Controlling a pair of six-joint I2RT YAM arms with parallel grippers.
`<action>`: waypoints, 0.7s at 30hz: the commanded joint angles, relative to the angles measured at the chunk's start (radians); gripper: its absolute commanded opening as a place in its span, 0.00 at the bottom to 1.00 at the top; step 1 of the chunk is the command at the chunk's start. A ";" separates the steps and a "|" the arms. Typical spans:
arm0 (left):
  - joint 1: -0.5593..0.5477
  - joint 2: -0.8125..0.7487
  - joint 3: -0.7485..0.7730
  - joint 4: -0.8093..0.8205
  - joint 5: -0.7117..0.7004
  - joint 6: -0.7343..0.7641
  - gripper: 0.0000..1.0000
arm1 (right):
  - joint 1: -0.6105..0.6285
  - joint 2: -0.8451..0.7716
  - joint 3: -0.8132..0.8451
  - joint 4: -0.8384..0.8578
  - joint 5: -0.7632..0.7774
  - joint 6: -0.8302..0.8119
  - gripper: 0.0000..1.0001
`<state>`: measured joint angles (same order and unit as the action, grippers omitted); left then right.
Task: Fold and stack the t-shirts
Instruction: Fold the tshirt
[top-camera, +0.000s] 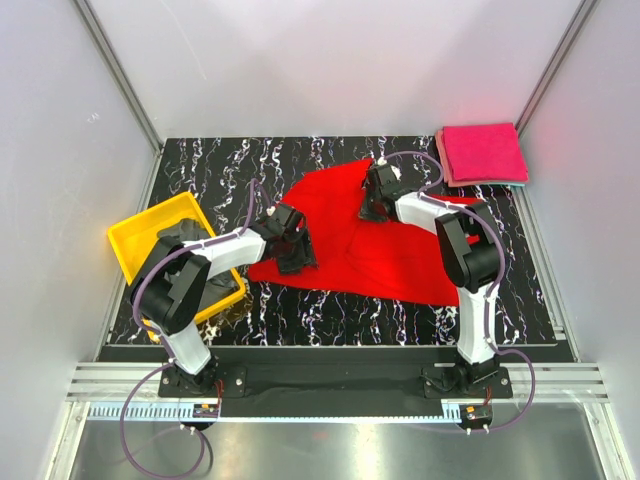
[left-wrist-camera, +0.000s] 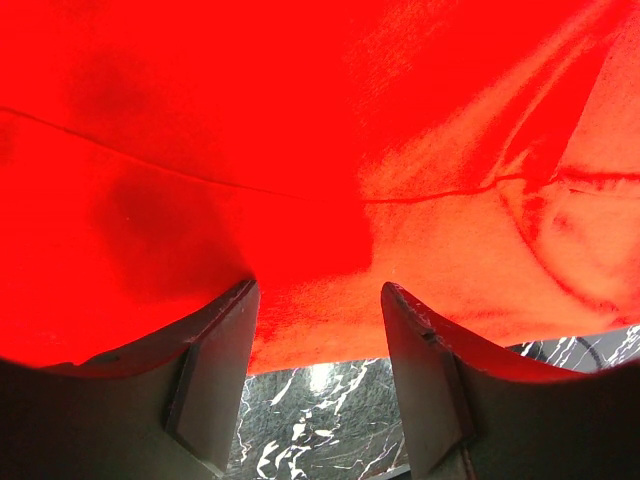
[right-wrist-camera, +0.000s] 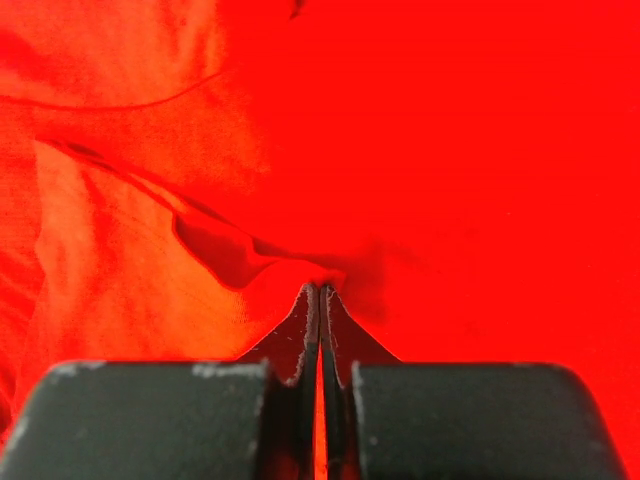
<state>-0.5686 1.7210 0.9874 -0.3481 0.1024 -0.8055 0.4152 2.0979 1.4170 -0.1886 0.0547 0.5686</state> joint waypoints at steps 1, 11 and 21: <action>0.003 0.015 -0.036 -0.058 -0.086 0.020 0.61 | -0.013 -0.067 -0.027 0.107 -0.015 -0.081 0.00; 0.003 -0.027 0.117 -0.193 -0.101 0.052 0.62 | -0.019 -0.130 0.120 -0.267 0.078 -0.076 0.32; 0.009 -0.115 0.076 -0.200 -0.187 0.071 0.63 | -0.064 -0.403 -0.106 -0.591 0.237 0.168 0.31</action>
<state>-0.5678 1.6588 1.0824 -0.5446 -0.0158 -0.7582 0.3840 1.8149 1.4349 -0.6422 0.2092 0.6281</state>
